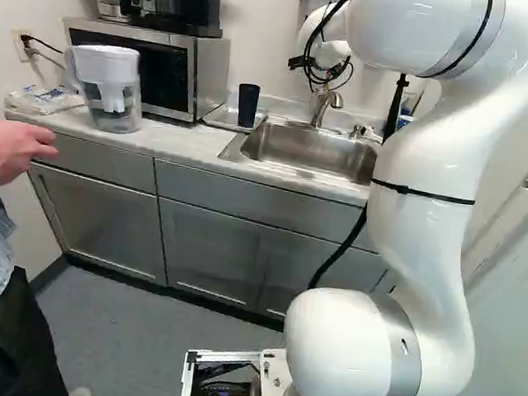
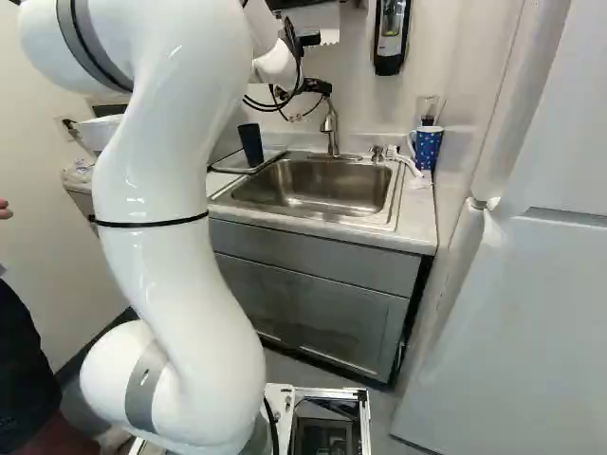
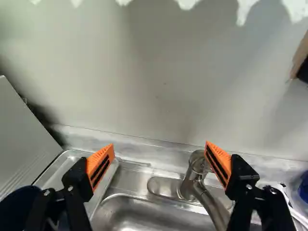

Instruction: Rinse the cup and place it in the tray

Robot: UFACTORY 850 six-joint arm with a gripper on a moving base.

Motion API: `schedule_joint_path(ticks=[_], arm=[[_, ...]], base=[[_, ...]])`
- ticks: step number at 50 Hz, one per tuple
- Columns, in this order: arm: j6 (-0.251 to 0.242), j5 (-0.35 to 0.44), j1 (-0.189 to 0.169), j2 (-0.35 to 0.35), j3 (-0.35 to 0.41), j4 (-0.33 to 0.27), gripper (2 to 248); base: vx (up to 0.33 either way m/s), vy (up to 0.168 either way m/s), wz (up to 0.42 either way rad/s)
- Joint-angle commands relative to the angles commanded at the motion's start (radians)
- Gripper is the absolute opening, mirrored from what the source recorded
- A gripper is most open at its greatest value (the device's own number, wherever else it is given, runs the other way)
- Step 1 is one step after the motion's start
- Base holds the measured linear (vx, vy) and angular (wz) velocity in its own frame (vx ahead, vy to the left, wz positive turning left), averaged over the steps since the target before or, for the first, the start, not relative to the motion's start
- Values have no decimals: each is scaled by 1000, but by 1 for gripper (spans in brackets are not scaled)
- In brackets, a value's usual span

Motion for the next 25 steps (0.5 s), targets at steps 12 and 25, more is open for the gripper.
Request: schedule_joint_path(ticks=[12,25], arm=[[0,-11,0,0,0,0,247],[0,-19,0,0,0,0,247]], base=[[0,0,0],[0,0,0]])
